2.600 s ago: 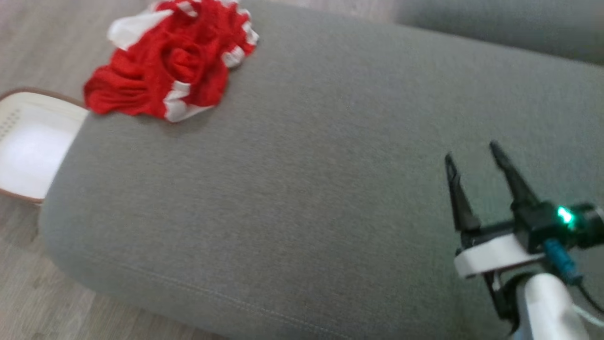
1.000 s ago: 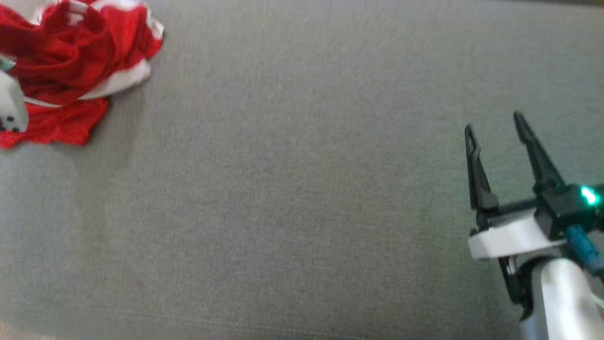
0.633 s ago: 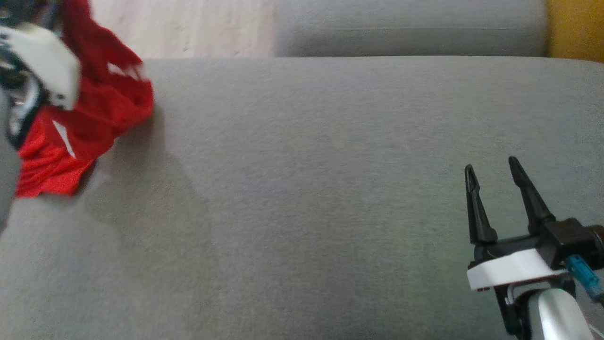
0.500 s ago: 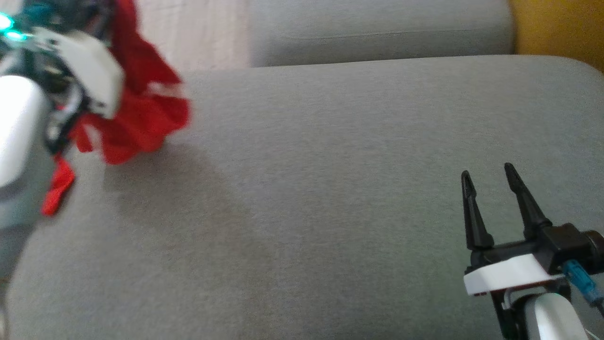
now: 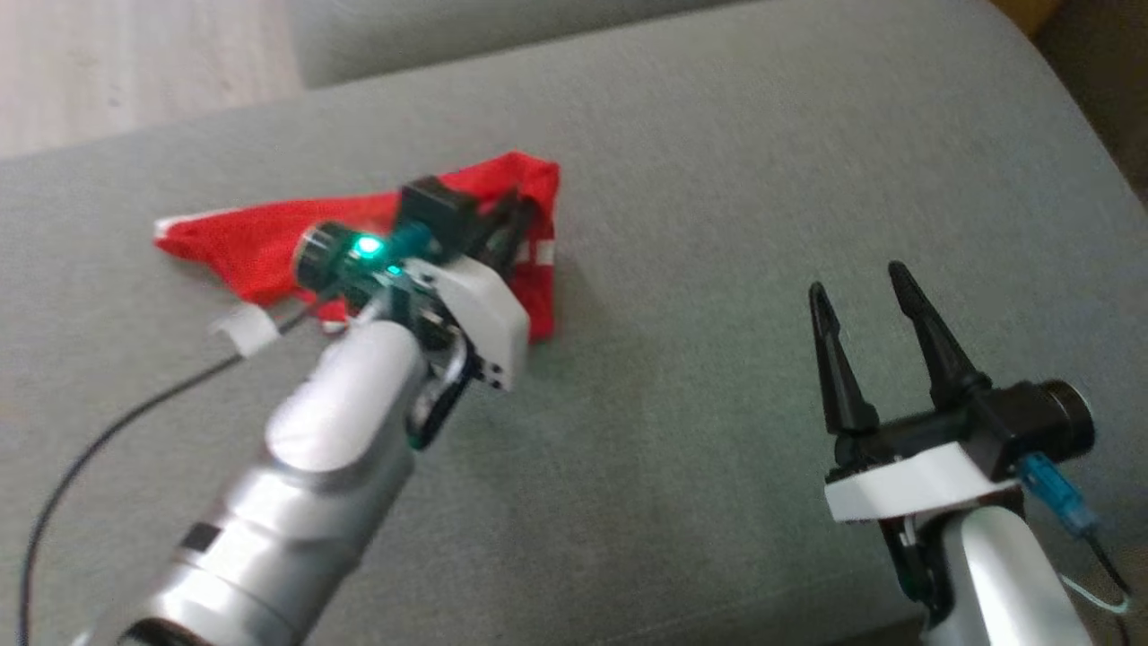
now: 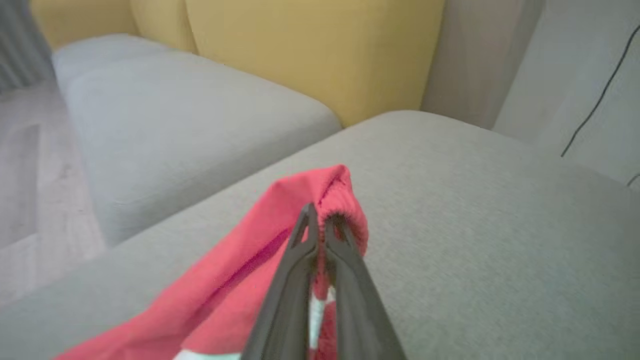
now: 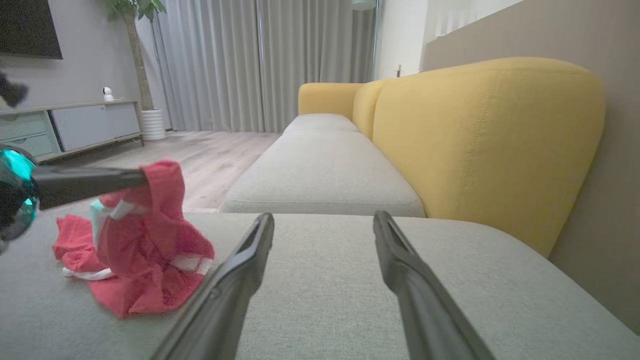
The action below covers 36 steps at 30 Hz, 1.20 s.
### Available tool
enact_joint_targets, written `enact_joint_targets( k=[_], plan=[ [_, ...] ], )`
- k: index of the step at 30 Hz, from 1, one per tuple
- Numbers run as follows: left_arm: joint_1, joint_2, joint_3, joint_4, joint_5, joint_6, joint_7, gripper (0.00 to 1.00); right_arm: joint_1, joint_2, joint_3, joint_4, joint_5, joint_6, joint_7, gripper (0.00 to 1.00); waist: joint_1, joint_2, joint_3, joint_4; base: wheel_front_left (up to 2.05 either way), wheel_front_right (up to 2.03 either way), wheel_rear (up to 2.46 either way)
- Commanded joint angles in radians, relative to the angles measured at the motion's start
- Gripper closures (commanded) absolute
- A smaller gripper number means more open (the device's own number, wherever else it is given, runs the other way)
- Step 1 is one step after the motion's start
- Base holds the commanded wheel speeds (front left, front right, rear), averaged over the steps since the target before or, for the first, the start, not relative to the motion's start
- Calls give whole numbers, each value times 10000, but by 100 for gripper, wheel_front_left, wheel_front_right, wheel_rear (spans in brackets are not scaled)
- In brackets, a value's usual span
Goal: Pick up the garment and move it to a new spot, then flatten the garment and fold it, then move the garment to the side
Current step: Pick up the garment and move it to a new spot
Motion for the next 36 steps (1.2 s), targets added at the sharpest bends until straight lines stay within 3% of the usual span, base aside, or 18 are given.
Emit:
enact_joint_targets(
  k=[1, 3, 4, 5, 6, 7, 15, 27, 32, 36],
  plan=[
    [-520, -98, 162, 66, 48, 94, -318, 100, -433, -44, 346, -182, 109, 75, -186, 0, 0, 0, 791, -664, 0, 0, 0],
    [-550, -361, -6, 520, 135, 106, -502, 100, -510, -44, 449, -49, 164, 75, -235, 0, 0, 0, 1059, -795, 0, 0, 0],
    [-597, -435, -97, 722, 217, 111, -602, 87, -543, -44, 495, 25, 196, 75, -263, 0, 0, 0, 1157, -847, 0, 0, 0],
    [-649, -496, -178, 914, 293, 120, -706, 65, -576, -44, 529, 99, 235, 75, -296, 0, 0, 0, 1245, -890, 0, 0, 0],
    [-693, -551, -250, 1092, 353, 120, -808, 22, -609, -44, 543, 171, 259, 75, -334, 0, 0, 0, 1313, -915, 0, 0, 0],
    [-733, -599, -326, 1259, 415, 115, -903, 0, -639, -44, 542, 242, 284, 75, -376, 0, 0, 0, 1358, -923, 0, 0, 0],
    [-892, -907, -667, 1845, 456, -67, -1692, 0, -750, -43, 278, 683, 282, 75, -589, 0, 0, 0, 1186, -429, 0, 0, 0],
    [205, -1058, -936, 1176, -64, -11, -2319, 0, -330, -43, -302, 924, -14, 75, -496, 0, 0, 0, -188, 863, 0, 0, 0],
    [1468, -908, -756, 372, -529, 312, -2737, 0, 155, -43, -556, 860, -11, 75, -292, 0, 0, 0, -1048, 1424, 0, 0, 0],
    [2833, -162, -240, -441, -877, 913, -3252, 0, 576, -43, -585, 746, 223, 75, -141, 0, 0, 0, -1466, 1697, 0, 0, 0]
  ],
)
